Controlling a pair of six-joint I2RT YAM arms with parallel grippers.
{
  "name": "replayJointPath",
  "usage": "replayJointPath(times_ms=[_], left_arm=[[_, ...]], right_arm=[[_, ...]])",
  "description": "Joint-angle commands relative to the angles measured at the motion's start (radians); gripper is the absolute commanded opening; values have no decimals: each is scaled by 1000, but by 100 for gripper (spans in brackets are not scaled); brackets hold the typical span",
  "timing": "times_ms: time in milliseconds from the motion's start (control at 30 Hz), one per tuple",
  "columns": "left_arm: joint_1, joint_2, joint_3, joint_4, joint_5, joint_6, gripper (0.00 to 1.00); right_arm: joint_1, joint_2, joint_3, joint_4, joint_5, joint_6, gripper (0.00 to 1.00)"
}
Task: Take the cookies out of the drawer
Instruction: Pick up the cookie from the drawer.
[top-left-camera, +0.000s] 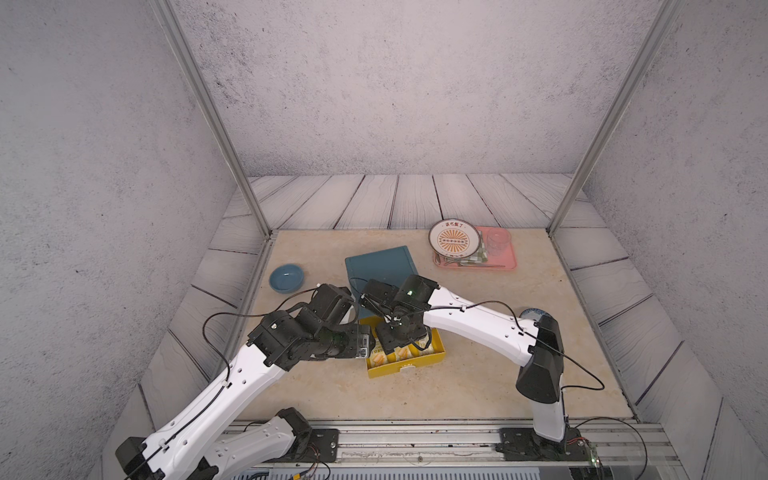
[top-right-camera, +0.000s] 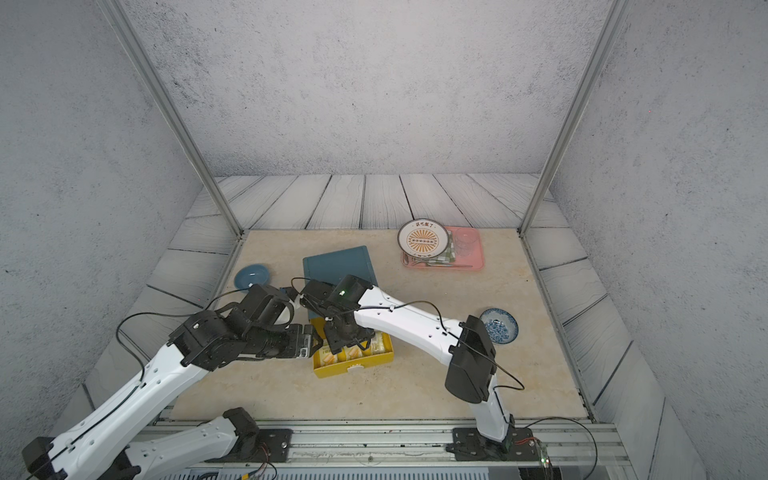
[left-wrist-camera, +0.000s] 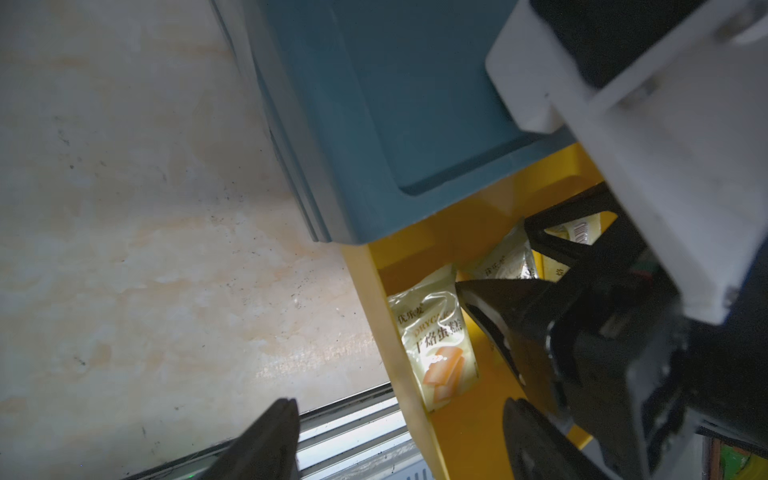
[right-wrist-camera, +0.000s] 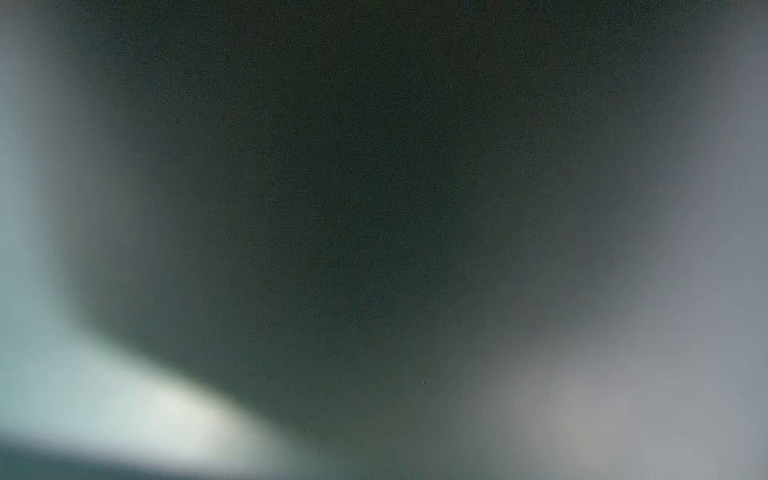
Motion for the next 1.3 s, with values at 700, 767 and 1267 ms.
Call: replayJointPath(times_ms=[700, 767, 1267], left_arm=[[38, 28, 26, -1, 15, 58, 85], [38, 28, 25, -1, 16, 59, 85], [52, 43, 66, -12, 3, 71, 89]], right_arm=[[5, 12, 43, -137, 96, 24, 40], [5, -2, 66, -145, 111, 26, 40], [3, -63, 263, -207, 165, 32, 39]])
